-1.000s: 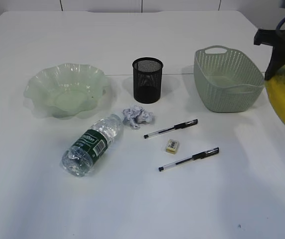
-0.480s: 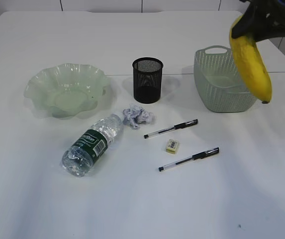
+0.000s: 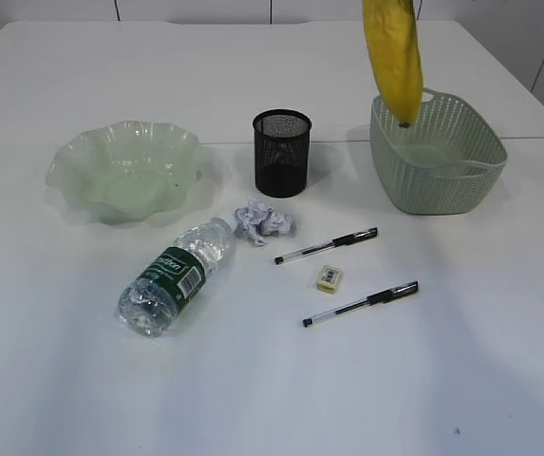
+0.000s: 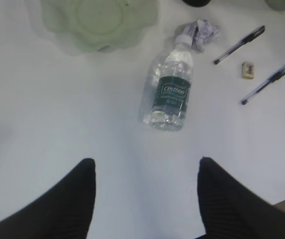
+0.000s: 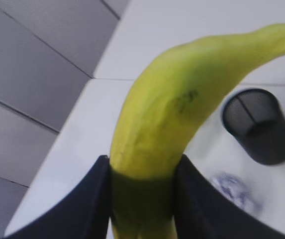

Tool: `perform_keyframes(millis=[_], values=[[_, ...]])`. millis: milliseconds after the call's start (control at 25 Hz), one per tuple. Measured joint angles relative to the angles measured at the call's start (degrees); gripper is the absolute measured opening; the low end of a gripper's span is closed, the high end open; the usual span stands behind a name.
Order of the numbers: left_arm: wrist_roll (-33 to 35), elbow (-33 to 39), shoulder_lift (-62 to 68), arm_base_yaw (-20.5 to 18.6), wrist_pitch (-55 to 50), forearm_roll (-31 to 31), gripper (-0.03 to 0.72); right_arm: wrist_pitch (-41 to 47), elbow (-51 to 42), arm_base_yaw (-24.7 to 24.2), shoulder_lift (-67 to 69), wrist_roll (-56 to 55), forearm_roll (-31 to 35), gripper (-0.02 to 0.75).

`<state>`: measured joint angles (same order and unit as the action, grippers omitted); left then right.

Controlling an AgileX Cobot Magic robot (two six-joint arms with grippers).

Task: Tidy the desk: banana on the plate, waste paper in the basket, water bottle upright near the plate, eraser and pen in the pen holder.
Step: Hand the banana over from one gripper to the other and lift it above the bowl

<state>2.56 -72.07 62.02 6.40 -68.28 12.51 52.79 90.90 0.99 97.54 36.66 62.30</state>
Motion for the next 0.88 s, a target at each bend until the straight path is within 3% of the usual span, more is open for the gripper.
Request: perform_keyframes(millis=[160,320,520,880], values=[[0.0,0.0,0.0,0.0,3.5,4.2,0.456,5.0,0.0,0.0,0.0,13.7,16.4,0.255],[2.8,0.0,0.0,0.0,6.9,9.5,0.456,10.5,0.0,0.0,0.0,22.6,26.7,0.255],[11.6,0.0,1.5,0.0,9.2,21.9,0.456,14.8,0.0,0.0,0.0,25.1,29.4,0.255],[35.1,0.0,13.1,0.0,5.5,55.0,0.456,15.7,0.0,0.0,0.0,27.4,29.5,0.255]])
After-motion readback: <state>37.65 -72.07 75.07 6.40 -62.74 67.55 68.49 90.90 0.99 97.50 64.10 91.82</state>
